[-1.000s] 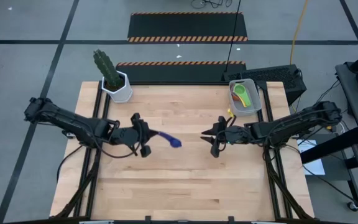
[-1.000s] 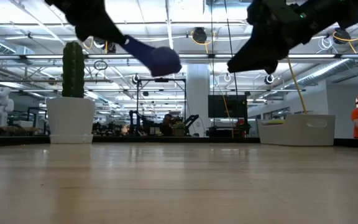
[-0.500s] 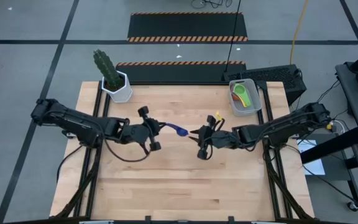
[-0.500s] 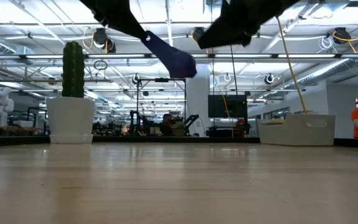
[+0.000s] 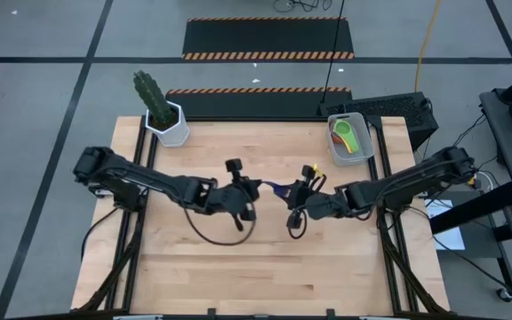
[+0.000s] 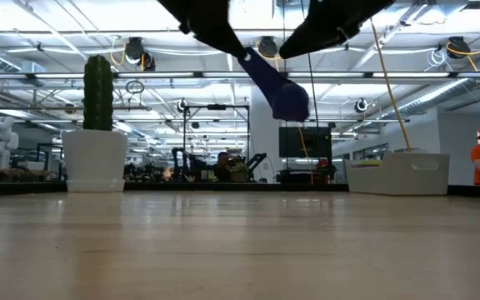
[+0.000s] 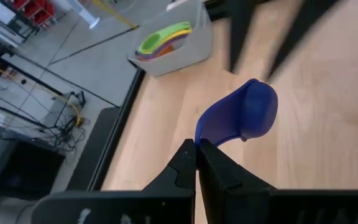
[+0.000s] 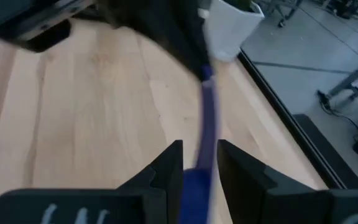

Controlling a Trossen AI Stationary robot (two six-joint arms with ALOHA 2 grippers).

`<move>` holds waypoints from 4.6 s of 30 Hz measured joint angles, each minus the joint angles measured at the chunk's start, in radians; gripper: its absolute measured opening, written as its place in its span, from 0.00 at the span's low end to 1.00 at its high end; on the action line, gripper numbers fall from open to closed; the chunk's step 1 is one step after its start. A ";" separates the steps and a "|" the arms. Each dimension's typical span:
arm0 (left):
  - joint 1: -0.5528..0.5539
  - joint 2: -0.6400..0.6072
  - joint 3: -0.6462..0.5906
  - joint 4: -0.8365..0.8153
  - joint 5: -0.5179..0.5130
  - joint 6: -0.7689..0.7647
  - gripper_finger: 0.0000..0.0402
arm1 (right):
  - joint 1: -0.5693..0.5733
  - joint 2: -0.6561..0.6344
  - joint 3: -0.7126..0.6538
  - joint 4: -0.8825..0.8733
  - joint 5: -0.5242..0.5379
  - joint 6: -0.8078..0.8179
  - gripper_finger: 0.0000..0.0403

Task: Nest measuring cups in basket
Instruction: Stack the purple measuring cup on top of the green measuring cup in the gray bin

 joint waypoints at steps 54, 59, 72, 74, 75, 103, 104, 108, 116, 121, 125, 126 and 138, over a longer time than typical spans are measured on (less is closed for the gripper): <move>-0.011 0.131 0.122 0.000 -0.005 0.170 0.01 | -0.054 -0.029 -0.215 0.312 -0.042 -0.138 0.39; -0.021 0.131 0.122 0.025 -0.006 0.195 0.02 | -0.084 0.029 -0.216 0.346 -0.084 -0.143 0.24; -0.041 0.106 0.122 0.023 -0.006 0.095 0.22 | -0.085 -0.032 -0.216 0.360 -0.076 -0.219 0.01; -0.046 0.080 0.122 0.019 -0.004 0.075 0.31 | -0.086 -0.067 -0.216 0.357 -0.052 -0.232 0.01; -0.046 0.065 0.122 0.018 -0.003 0.071 0.35 | -0.087 -0.087 -0.215 0.351 -0.047 -0.236 0.01; 0.193 -0.074 -0.247 0.402 0.485 0.030 0.38 | -0.054 -0.231 -0.396 0.828 -0.201 -0.305 0.00; 0.193 -0.074 -0.245 0.412 0.502 0.025 0.39 | -0.054 -0.230 -0.410 0.868 -0.220 -0.319 0.00; 0.172 -0.074 -0.244 0.453 0.521 0.047 0.47 | -0.054 -0.231 -0.426 0.944 -0.239 -0.349 0.00; 0.122 -0.075 -0.243 0.499 0.521 0.107 0.63 | -0.048 -0.230 -0.426 1.081 -0.327 -0.352 0.00; 0.090 -0.079 -0.243 0.539 0.521 0.101 0.66 | -0.022 -0.231 -0.426 1.227 -0.348 -0.376 0.00; 0.062 -0.088 -0.242 0.663 0.520 0.080 0.65 | 0.000 -0.231 -0.426 1.267 -0.348 -0.375 0.00; 0.053 -0.087 -0.242 0.684 0.520 0.080 0.64 | 0.004 -0.231 -0.426 1.275 -0.348 -0.375 0.00; 0.034 -0.086 -0.242 0.799 0.521 0.038 0.58 | -0.024 -0.200 -0.426 1.381 -0.507 -0.373 0.00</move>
